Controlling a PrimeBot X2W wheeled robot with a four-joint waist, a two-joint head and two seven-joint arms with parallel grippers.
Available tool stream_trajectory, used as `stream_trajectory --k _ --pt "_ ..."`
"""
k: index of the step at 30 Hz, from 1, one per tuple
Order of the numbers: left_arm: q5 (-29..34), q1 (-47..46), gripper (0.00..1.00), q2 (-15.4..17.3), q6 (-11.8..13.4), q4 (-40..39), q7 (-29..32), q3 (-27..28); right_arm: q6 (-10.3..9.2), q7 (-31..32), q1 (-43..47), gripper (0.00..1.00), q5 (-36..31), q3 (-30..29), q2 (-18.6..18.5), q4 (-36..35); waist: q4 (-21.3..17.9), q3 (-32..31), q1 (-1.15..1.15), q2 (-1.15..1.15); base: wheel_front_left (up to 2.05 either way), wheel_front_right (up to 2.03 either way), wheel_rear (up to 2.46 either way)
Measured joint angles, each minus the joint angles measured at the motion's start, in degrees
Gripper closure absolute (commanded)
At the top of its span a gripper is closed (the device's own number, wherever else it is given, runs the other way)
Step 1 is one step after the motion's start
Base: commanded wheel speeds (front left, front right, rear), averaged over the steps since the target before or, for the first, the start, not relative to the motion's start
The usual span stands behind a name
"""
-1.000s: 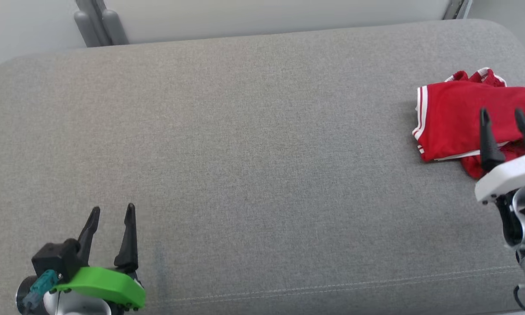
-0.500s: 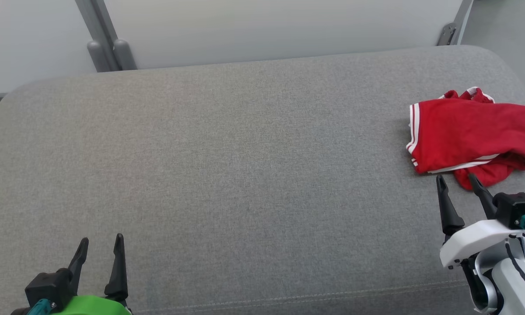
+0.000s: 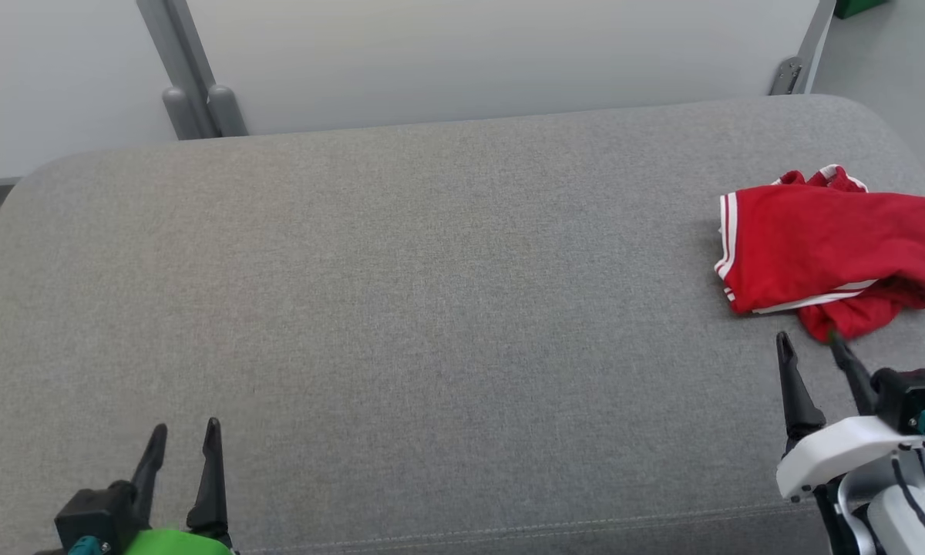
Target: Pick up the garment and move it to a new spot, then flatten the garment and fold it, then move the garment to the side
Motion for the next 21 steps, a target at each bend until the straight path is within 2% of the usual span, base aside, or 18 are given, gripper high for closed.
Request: stream_trajectory --k 6,9,21 --pt "0.02 0.26 1.00 -2.76 0.00 3.76 0.11 -1.38 0.08 0.04 2.70 1.00 0.08 1.25 3.26 3.07 0.00 -0.01 0.00 0.00 0.00 0.00 0.00" --pt "-0.46 0.55 1.00 -3.10 -0.08 3.91 0.37 -1.44 0.23 0.38 3.24 1.00 0.91 1.07 3.94 3.31 0.01 -0.01 0.00 0.00 0.00 0.00 0.00" --pt "-8.95 0.58 1.00 -4.20 -1.31 3.93 2.24 0.31 1.69 2.66 3.02 1.00 9.85 -1.58 5.26 3.18 0.06 0.02 0.00 0.00 0.00 0.00 0.00"
